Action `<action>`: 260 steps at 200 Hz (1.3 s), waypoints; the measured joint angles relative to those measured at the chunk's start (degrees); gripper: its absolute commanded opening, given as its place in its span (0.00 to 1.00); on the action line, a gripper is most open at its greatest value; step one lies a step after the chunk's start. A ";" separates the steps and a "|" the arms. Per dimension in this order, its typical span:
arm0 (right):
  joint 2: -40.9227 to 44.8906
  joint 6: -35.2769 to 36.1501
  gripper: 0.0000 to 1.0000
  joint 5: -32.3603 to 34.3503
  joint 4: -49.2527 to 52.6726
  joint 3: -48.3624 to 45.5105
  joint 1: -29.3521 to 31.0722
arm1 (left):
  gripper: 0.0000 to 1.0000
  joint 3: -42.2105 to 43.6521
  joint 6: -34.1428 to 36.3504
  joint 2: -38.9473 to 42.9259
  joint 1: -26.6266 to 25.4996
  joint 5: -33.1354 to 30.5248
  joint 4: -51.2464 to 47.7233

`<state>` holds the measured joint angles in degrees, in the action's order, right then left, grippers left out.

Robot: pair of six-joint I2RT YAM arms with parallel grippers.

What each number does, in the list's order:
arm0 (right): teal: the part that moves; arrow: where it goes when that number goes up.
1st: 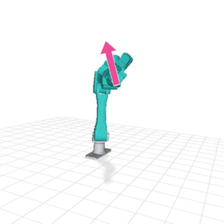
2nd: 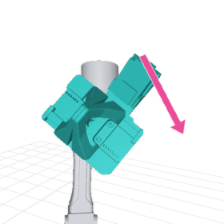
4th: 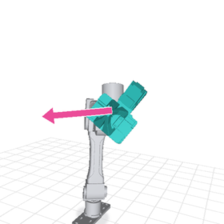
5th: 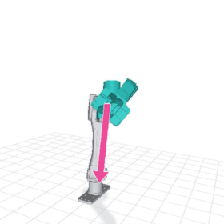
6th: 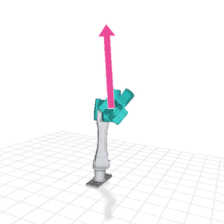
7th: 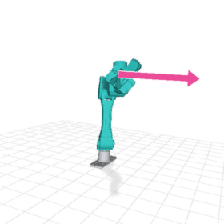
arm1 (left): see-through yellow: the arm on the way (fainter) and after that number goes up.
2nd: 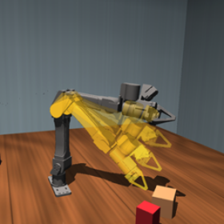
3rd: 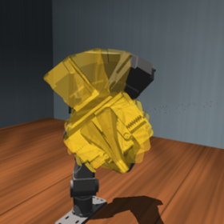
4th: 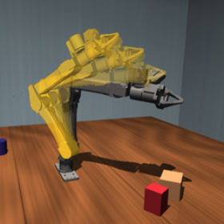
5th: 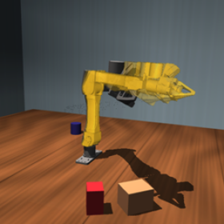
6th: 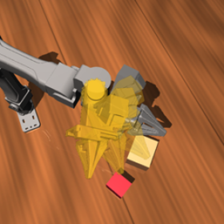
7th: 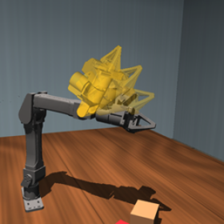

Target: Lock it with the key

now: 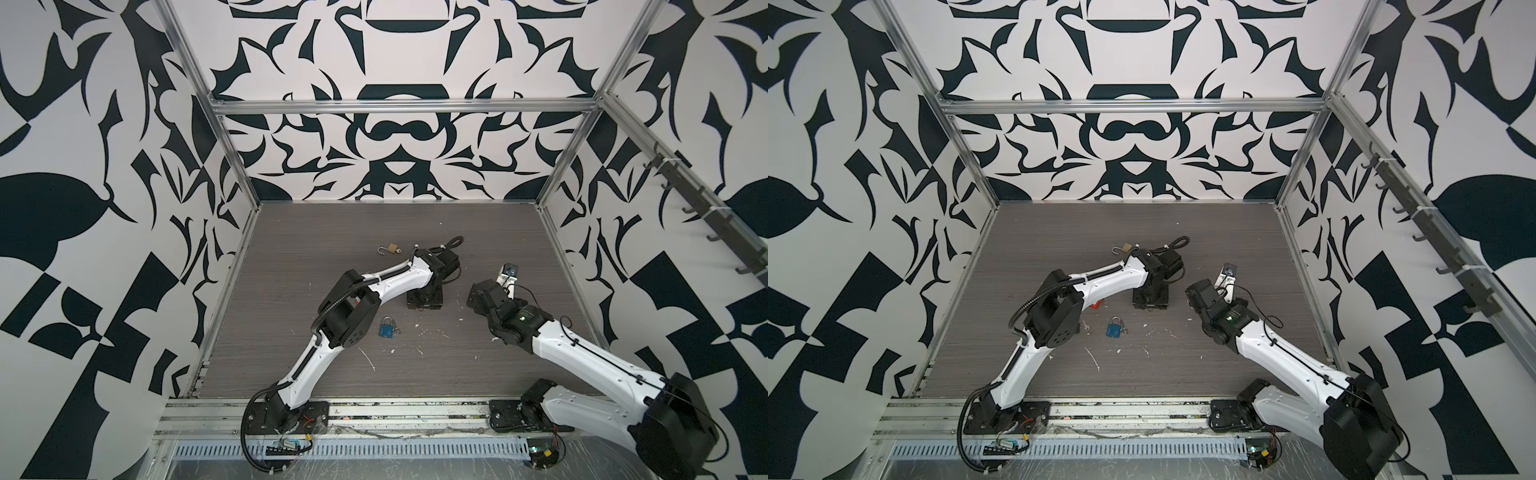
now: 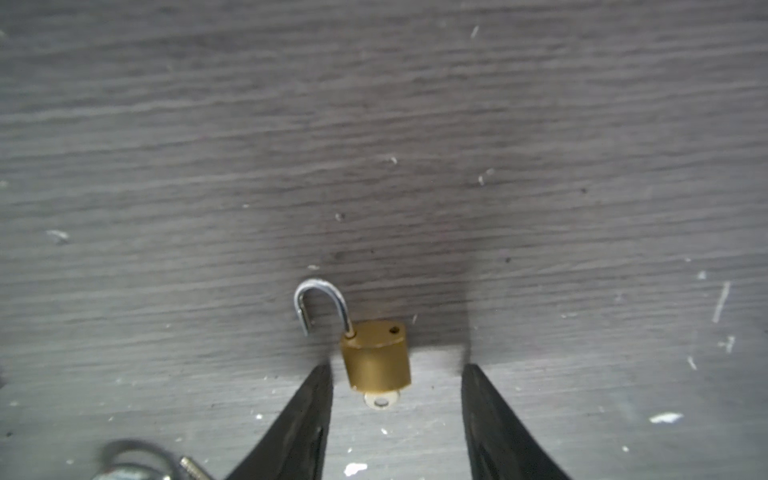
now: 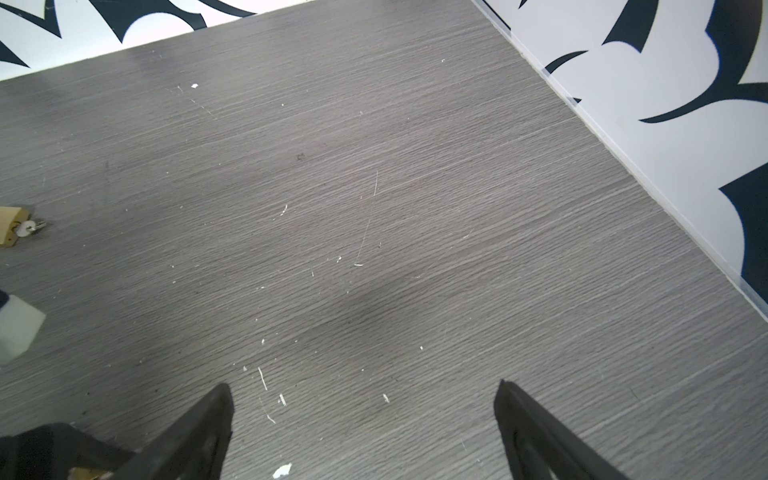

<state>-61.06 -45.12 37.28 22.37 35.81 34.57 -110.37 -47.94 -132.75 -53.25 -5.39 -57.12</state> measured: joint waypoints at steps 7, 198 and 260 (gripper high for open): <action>0.00 0.02 1.00 -0.02 0.00 0.00 -0.02 | 0.53 0.00 0.00 0.00 -0.02 -0.31 -0.17; -0.90 0.17 1.00 -0.31 -1.27 0.00 -0.74 | 0.26 -4.02 1.66 -2.67 1.05 -1.27 -1.46; -0.83 0.20 0.99 -0.66 -0.74 0.02 -0.74 | 0.02 -2.49 3.56 -1.75 1.14 -1.44 0.26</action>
<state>-61.89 -44.93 36.62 21.63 35.83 33.82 -112.86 -44.38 -134.50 -52.12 -6.83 -56.86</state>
